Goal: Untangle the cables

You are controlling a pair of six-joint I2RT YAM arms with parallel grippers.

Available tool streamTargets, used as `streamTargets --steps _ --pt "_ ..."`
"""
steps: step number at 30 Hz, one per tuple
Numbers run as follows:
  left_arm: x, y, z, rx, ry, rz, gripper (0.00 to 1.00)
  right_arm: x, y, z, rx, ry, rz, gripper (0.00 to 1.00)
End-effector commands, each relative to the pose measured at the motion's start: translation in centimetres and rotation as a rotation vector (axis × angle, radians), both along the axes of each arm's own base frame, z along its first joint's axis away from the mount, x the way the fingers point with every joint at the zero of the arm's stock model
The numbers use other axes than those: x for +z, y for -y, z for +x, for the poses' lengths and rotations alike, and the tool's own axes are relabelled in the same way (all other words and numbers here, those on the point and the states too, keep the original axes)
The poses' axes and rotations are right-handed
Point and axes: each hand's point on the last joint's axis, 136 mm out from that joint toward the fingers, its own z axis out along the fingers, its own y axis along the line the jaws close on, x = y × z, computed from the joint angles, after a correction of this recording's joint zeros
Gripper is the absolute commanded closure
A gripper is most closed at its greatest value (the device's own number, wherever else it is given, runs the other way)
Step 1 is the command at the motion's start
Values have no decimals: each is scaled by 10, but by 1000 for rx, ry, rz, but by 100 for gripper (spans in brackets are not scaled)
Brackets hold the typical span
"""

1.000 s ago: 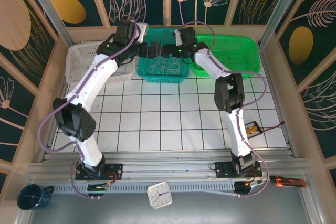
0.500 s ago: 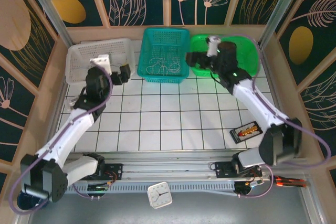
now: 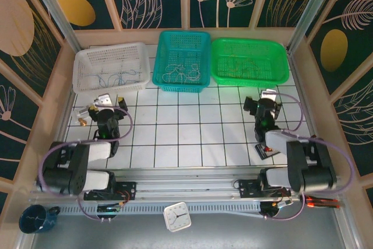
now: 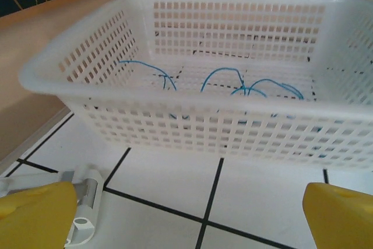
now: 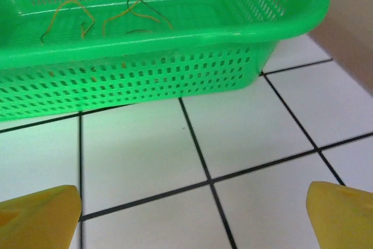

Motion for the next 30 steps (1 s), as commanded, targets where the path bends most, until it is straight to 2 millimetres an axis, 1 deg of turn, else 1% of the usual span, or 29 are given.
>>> streamTargets --steps 1,2,3,4,5,6,8,9,10,15,27,30 --pt "35 1 11 -51 201 3 1 46 3 22 11 235 -38 1" --pt "36 6 12 -84 222 14 1 48 -5 23 97 281 20 1" --pt "32 9 15 -106 193 13 1 43 -1 22 92 290 41 1" --pt "26 12 21 -131 146 11 1 41 3 15 109 319 82 1" --pt "28 15 23 -156 163 10 1 42 7 8 121 356 107 1" --pt "29 15 22 -167 168 6 1 46 6 2 137 392 111 1" --pt "27 19 24 -190 155 6 1 41 -1 7 189 354 113 1" --pt "26 19 25 -193 152 5 1 39 -3 13 199 335 121 1" --pt "26 19 26 -197 145 4 1 35 -3 15 200 305 123 1" --pt "25 17 28 -195 140 -6 1 37 -1 14 159 319 90 1" --pt "26 16 27 -187 145 -4 1 36 -2 15 170 315 96 1" --pt "26 7 26 -132 148 -15 1 37 -3 15 171 319 95 1"
